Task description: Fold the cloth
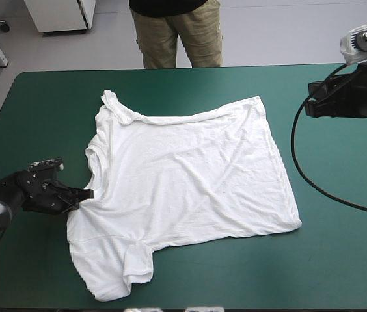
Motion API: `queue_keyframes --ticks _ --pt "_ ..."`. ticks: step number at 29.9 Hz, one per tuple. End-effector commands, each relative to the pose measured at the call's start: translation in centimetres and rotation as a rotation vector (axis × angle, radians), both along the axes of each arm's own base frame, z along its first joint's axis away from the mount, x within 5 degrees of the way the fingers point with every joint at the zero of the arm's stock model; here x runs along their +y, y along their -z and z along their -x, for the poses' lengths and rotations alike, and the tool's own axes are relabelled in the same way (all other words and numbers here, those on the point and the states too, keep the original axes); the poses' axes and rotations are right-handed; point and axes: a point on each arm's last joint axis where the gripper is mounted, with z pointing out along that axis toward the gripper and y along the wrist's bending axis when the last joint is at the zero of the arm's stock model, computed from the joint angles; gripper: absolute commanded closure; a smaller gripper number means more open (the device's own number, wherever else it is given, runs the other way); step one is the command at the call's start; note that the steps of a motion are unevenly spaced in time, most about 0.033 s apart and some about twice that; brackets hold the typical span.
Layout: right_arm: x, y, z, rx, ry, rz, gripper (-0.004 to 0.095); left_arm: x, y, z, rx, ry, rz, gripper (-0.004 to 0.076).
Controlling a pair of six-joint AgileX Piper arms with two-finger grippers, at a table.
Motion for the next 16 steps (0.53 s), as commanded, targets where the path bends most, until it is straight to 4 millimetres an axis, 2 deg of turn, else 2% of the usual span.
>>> queue_keyframes --ticks 1,4,8,12,16 --pt "0.7 -1.3 1.2 -0.078 -0.08 -0.058 0.0495 3.1 -2.7 -1.3 -0.071 -0.076 -0.083 0.0733" --pt "0.8 -1.3 0.9 -0.081 -0.097 -0.056 0.0495 5.4 -5.2 -3.0 -0.154 -0.164 -0.122 0.0733" --pt "0.8 -1.0 0.3 -0.071 -0.097 -0.043 0.0495 7.9 -7.6 -6.1 -0.216 -0.182 -0.194 0.0733" --pt "0.8 -0.9 -1.0 -0.1 -0.082 -0.051 0.0495 10.1 -8.8 -9.4 -0.237 -0.178 -0.318 0.0733" --pt "0.8 -0.6 -2.3 -0.1 -0.073 -0.062 0.0495 13.2 -9.4 -13.1 -0.234 -0.187 -0.522 0.0733"
